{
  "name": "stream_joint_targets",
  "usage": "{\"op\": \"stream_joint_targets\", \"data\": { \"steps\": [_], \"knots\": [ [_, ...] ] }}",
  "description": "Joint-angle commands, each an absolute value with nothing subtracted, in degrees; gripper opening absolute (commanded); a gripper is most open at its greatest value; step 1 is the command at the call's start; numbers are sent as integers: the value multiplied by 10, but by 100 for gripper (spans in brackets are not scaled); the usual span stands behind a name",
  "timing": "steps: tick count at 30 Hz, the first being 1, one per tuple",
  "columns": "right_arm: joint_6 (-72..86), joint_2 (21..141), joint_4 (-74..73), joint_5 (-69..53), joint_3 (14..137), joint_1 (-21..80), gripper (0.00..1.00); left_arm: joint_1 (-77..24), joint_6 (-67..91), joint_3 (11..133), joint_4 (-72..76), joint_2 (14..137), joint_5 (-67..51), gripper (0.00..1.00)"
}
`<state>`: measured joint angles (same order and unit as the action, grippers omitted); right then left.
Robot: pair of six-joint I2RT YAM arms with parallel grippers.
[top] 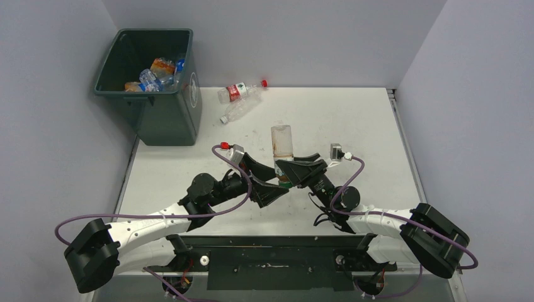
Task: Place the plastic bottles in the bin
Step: Pick up the plastic bottle at the center of the board.
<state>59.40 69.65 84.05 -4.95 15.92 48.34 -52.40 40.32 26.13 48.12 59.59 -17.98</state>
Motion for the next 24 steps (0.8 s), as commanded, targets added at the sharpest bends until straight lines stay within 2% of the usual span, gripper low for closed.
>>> {"op": "stream_joint_targets", "data": {
  "steps": [1, 6, 11, 13, 14, 15, 16, 17, 19, 24],
  "knots": [
    [600, 698, 930, -54, 178, 496, 35, -538, 379, 299, 481, 611, -154, 89],
    [598, 700, 930, -51, 181, 504, 35, -544, 375, 306, 482, 619, -141, 77],
    [594, 700, 928, -49, 182, 509, 35, -551, 367, 310, 476, 625, -146, 46],
    [592, 700, 923, -53, 185, 510, 39, -553, 365, 309, 476, 624, -144, 32],
    [590, 698, 916, -59, 189, 511, 46, -553, 364, 309, 475, 621, -144, 23],
    [588, 695, 907, -69, 193, 511, 66, -553, 362, 309, 475, 618, -143, 14],
    [585, 689, 889, -79, 198, 510, 82, -553, 358, 310, 472, 613, -139, 4],
    [579, 672, 859, -85, 203, 511, 95, -553, 353, 311, 463, 603, -130, 0],
    [554, 629, 768, -89, 217, 510, 90, -553, 337, 311, 438, 576, -107, 0],
    [413, 491, 387, -52, 324, 509, 90, -546, 254, 350, 278, 465, 17, 0]
  ]
}}
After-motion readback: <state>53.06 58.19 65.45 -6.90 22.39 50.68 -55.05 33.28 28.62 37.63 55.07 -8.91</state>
